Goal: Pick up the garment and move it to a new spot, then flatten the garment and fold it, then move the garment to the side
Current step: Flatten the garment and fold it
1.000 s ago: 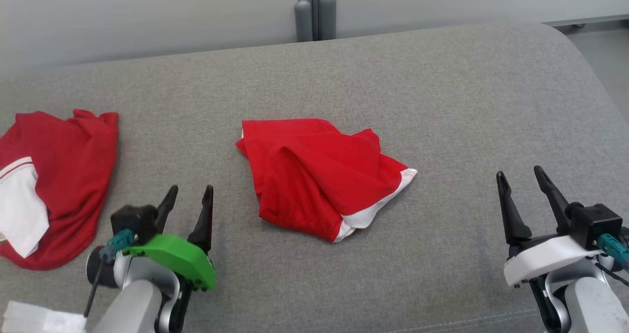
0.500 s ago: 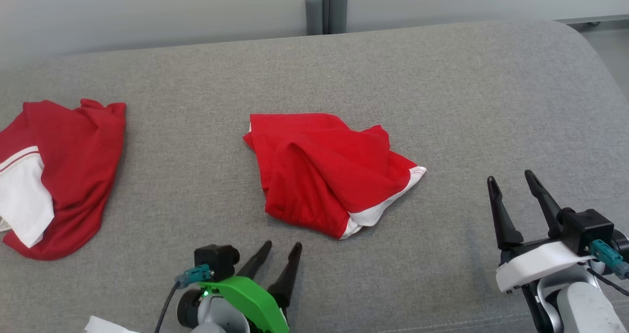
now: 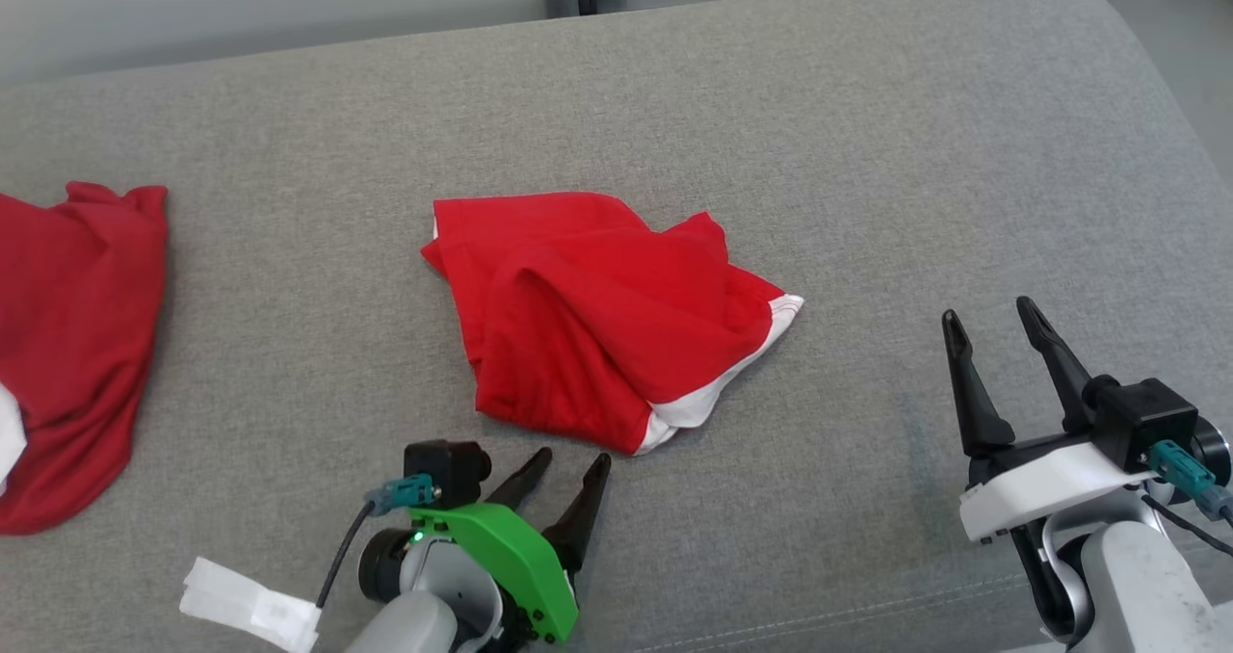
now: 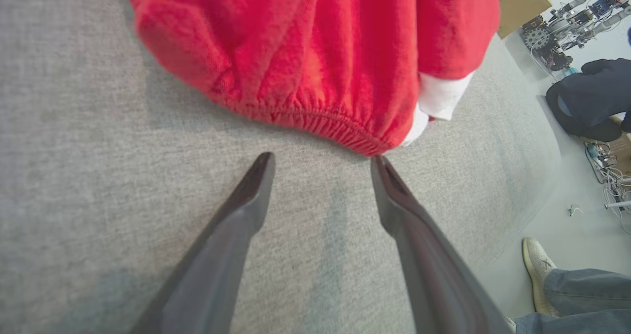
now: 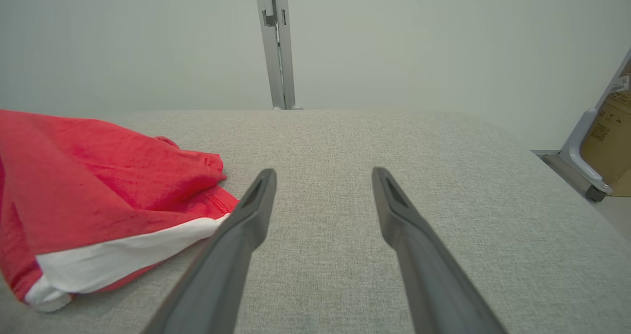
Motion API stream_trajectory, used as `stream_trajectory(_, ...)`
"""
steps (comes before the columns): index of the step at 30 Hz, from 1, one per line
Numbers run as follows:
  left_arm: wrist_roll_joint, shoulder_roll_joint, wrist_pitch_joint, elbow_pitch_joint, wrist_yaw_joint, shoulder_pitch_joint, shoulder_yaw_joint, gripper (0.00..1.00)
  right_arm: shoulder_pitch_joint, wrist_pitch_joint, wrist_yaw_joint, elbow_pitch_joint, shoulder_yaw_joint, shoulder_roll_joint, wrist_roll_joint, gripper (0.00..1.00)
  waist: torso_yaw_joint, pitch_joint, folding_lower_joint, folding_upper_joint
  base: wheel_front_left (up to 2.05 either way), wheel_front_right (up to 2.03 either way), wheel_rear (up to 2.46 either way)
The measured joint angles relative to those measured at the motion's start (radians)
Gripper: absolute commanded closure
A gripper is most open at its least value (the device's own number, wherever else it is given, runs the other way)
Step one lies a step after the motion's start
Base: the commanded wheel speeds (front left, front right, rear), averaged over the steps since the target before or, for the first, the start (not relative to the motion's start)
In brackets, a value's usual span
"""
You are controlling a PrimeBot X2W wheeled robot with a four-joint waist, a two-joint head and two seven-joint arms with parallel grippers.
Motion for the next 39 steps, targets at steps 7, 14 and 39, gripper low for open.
stream_trajectory(7, 0.008, 0.0, 0.024, -0.001, 0.009, -0.055, -0.034, 0.0, -0.022, 0.0, 0.0, -0.001, 0.0, 0.005, 0.0, 0.0, -0.037, 0.037, 0.0, 0.0, 0.0, 0.0, 0.0)
stream_trajectory(14, 0.017, -0.001, 0.04, 0.007, 0.022, -0.069, -0.052, 0.0, -0.03, 0.0, 0.0, 0.0, -0.003, 0.013, 0.0, 0.0, -0.068, 0.059, 0.0, 0.0, 0.0, 0.0, 0.0)
stream_trajectory(39, 0.012, 0.012, 0.125, -0.005, -0.053, -0.124, -0.195, 1.0, -0.027, 0.0, 0.004, 0.011, -0.053, 0.021, 0.0, 0.0, -0.054, 0.054, 0.0, 0.0, 0.0, 0.0, 0.0)
